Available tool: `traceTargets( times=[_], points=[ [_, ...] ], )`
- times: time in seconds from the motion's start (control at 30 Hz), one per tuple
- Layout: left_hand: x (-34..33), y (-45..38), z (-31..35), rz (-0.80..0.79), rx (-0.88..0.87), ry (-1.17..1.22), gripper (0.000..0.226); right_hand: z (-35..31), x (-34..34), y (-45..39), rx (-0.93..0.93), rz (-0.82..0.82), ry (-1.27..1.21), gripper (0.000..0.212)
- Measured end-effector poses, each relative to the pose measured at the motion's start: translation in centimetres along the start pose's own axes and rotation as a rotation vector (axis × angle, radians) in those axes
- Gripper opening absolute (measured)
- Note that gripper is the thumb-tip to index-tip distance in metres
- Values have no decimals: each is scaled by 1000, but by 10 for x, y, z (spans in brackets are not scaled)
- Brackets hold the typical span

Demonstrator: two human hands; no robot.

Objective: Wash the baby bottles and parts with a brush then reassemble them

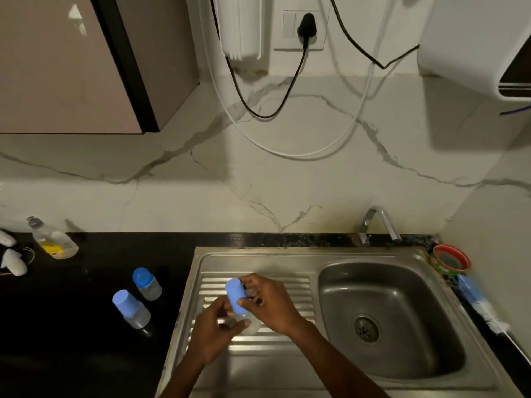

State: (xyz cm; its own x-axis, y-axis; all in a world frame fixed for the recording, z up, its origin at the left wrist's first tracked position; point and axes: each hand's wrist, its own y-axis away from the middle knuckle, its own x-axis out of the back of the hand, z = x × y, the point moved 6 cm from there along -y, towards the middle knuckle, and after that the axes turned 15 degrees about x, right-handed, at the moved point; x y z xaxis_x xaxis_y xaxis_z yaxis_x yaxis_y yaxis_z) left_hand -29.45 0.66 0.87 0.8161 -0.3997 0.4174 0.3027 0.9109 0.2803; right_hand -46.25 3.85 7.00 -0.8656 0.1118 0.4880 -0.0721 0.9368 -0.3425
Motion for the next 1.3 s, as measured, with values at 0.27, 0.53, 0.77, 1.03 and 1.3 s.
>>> traceTargets(
  times=[0.27, 0.53, 0.77, 1.03, 1.3],
  points=[
    [72, 26, -40, 213, 93, 48, 44, -5, -82, -22, 11, -232, 21, 41],
    [172, 51, -110, 499, 289, -151, 37, -13, -175, -34, -9, -405, 51, 38],
    [219, 43, -167, 549, 432, -100, 55, -19, -219, -43, -54, -475, 72, 28],
    [226, 18, -192, 438, 499, -10, 51, -14, -230, -46, -110, -445, 95, 25],
    [230, 10, -209, 357, 406, -64, 65, -2, -220, -48, -169, -392, 87, 23]
  ],
)
